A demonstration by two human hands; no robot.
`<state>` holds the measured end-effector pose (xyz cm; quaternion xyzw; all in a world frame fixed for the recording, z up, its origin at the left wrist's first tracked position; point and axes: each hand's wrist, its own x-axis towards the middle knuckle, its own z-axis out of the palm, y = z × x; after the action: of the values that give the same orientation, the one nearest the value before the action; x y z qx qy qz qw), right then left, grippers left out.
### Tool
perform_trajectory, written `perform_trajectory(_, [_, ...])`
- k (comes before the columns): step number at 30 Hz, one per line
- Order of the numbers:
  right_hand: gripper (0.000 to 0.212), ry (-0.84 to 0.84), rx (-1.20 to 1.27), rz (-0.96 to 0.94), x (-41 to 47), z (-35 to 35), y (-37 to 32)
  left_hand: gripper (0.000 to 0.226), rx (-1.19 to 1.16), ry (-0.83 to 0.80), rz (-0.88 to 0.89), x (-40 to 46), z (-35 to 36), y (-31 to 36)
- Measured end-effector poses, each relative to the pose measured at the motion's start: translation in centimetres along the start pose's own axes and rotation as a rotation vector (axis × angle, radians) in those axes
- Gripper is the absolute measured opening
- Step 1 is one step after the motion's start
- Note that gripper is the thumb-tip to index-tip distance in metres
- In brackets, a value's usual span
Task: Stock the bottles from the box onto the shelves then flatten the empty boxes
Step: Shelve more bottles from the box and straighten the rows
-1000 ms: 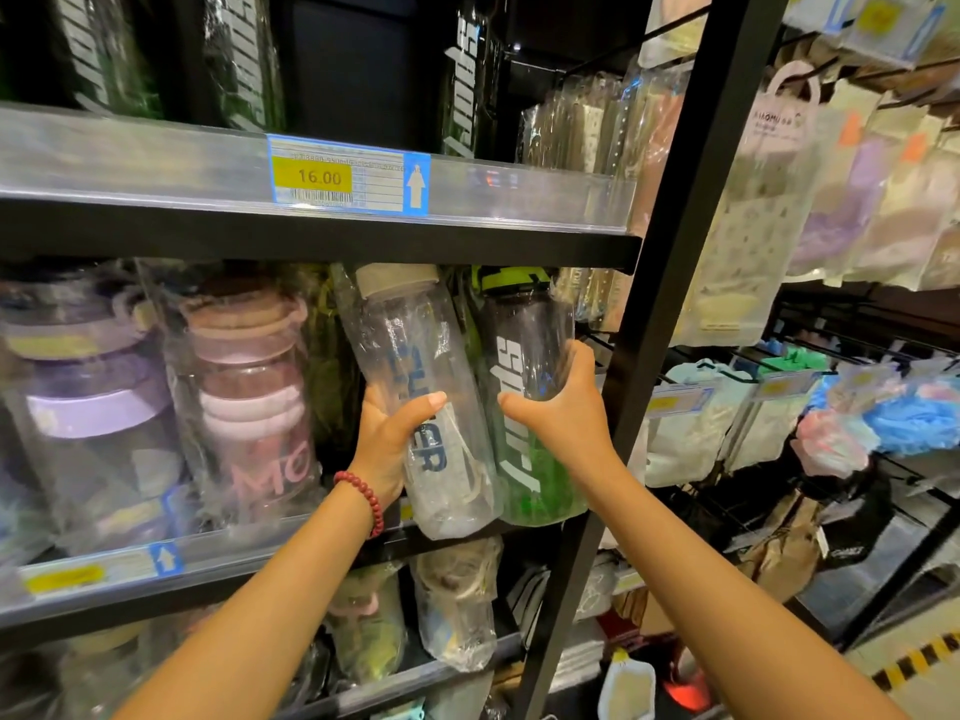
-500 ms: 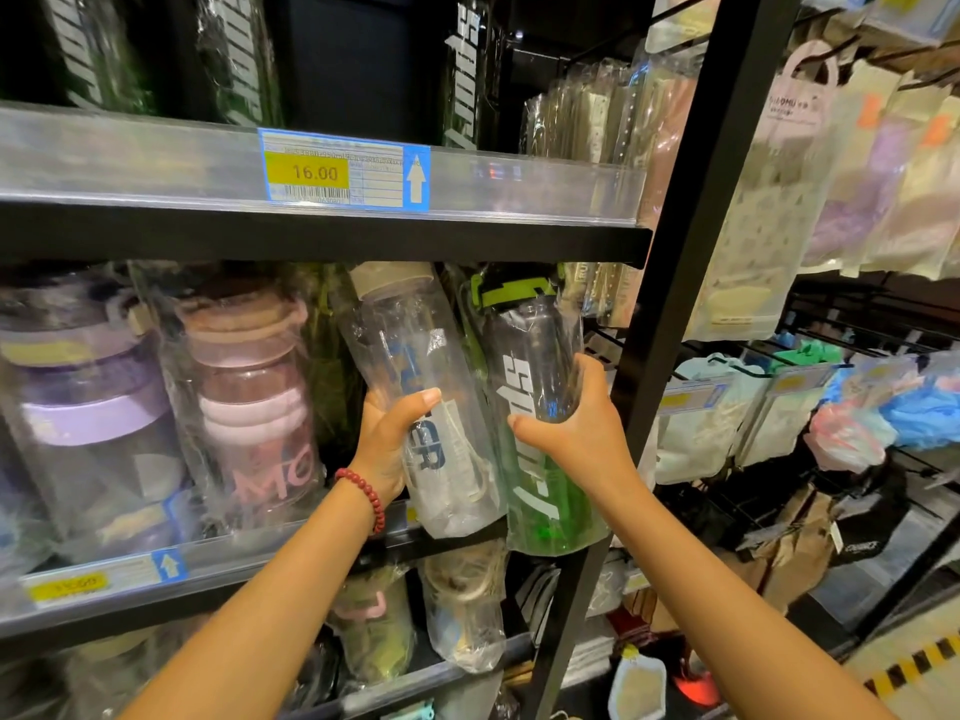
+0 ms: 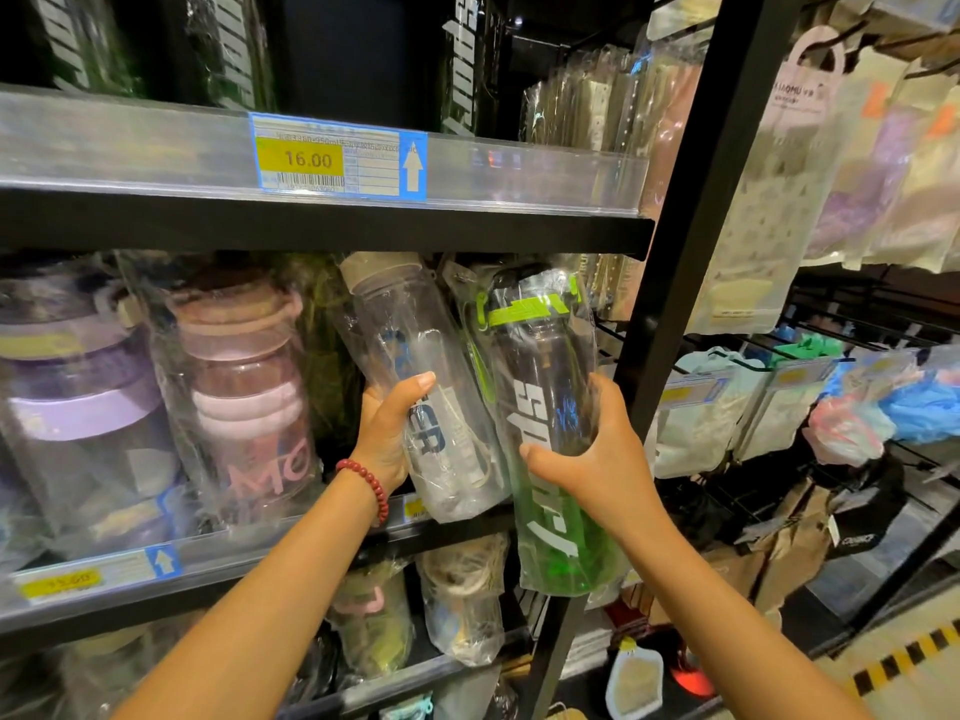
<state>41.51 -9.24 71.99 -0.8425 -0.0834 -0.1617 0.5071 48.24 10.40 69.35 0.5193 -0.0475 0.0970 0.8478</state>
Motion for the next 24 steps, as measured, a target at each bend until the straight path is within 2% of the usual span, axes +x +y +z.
perform_trajectory(3, [0.082, 0.016, 0.005, -0.011, -0.4, 0.1, 0.0, 0.067, -0.019, 0.003, 0.01, -0.1, 0.3, 0.1])
perform_trajectory(8, [0.079, 0.064, 0.059, 0.009, -1.4, 0.4, 0.6, 0.047, -0.023, -0.017, 0.01, -0.3, 0.8, 0.4])
perform_trajectory(18, [0.066, 0.067, 0.148, 0.046, -2.1, -0.3, 0.6, 0.059, -0.075, 0.077, 0.055, -0.4, 1.8, 0.4])
perform_trajectory(21, [0.069, 0.065, 0.204, 0.073, -3.0, -0.5, 0.9, 0.059, -0.096, 0.069, 0.068, -0.4, 2.2, 0.2])
perform_trajectory(24, [0.062, 0.07, 0.214, 0.104, -3.8, -0.5, 1.4, 0.071, -0.092, 0.101, 0.108, -0.4, 2.6, 0.0])
